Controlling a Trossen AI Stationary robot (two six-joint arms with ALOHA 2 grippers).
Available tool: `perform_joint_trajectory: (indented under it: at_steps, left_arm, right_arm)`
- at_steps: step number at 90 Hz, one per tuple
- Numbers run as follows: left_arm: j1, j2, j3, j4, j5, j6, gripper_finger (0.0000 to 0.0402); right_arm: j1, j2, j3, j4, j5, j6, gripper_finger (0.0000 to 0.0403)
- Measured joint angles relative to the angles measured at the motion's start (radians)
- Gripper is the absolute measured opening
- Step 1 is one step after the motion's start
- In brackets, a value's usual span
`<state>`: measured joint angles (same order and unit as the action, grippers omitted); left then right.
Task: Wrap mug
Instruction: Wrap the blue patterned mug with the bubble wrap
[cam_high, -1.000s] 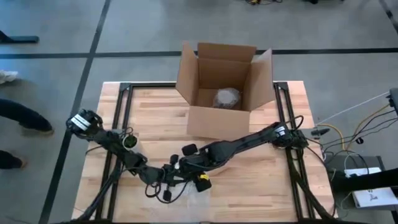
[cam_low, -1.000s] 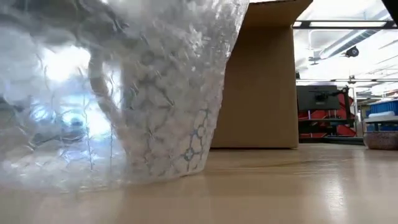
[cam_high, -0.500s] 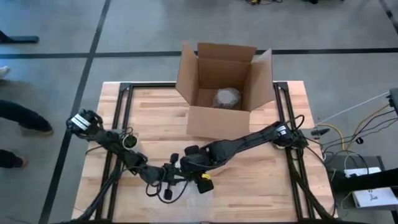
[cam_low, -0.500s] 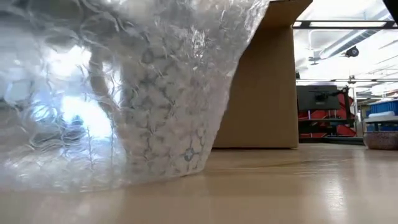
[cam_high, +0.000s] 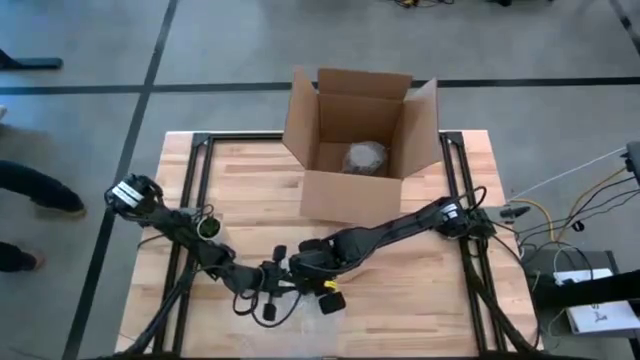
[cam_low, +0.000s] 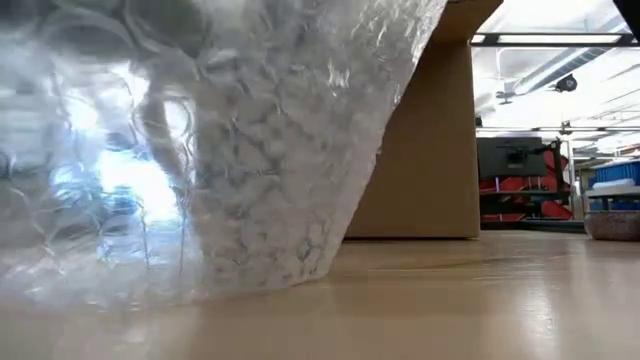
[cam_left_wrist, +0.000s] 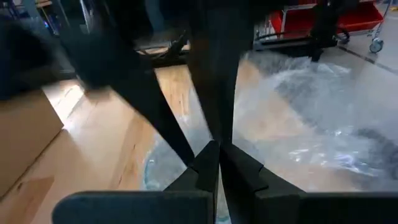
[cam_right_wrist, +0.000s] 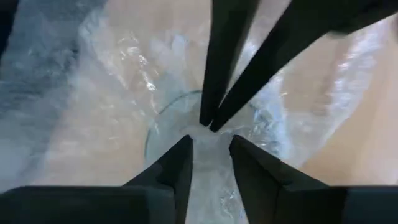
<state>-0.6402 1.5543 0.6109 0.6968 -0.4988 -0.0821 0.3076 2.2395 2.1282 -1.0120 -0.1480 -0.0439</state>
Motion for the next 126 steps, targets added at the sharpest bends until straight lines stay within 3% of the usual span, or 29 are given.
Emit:
perform_joint_trajectory:
  at_steps: [19, 40, 51, 71, 90, 107, 126]
  left_arm:
    - [-0.005, -0.117, -0.005, -0.140, -0.001, -0.019, 0.0000]
    - [0.006, -0.116, -0.021, -0.137, -0.017, -0.042, 0.0000]
    - [0.006, -0.078, -0.032, -0.110, -0.016, -0.047, 0.0000]
    - [0.007, 0.062, -0.025, 0.080, 0.020, -0.007, 0.0000]
    - [0.013, 0.167, 0.041, 0.106, 0.014, 0.007, 0.0000]
    - [0.015, 0.174, 0.056, 0.094, 0.010, 0.025, 0.0000]
    - [0.015, 0.168, 0.056, 0.086, 0.010, 0.026, 0.0000]
  right_arm:
    - [0.005, 0.020, -0.006, -0.002, -0.045, -0.080, 0.0007]
    - [0.006, 0.020, -0.043, 0.012, -0.030, -0.132, 0.0004]
    - [0.009, 0.020, -0.070, 0.017, 0.029, -0.165, 0.0001]
    - [0.005, 0.020, -0.088, 0.041, 0.075, -0.154, 0.0031]
    - [0.005, 0.017, -0.089, 0.052, 0.078, -0.124, 0.0081]
    - [0.008, 0.015, -0.056, 0.023, 0.082, -0.100, 0.0102]
    - [0.007, 0.014, -0.009, -0.030, 0.083, -0.087, 0.0093]
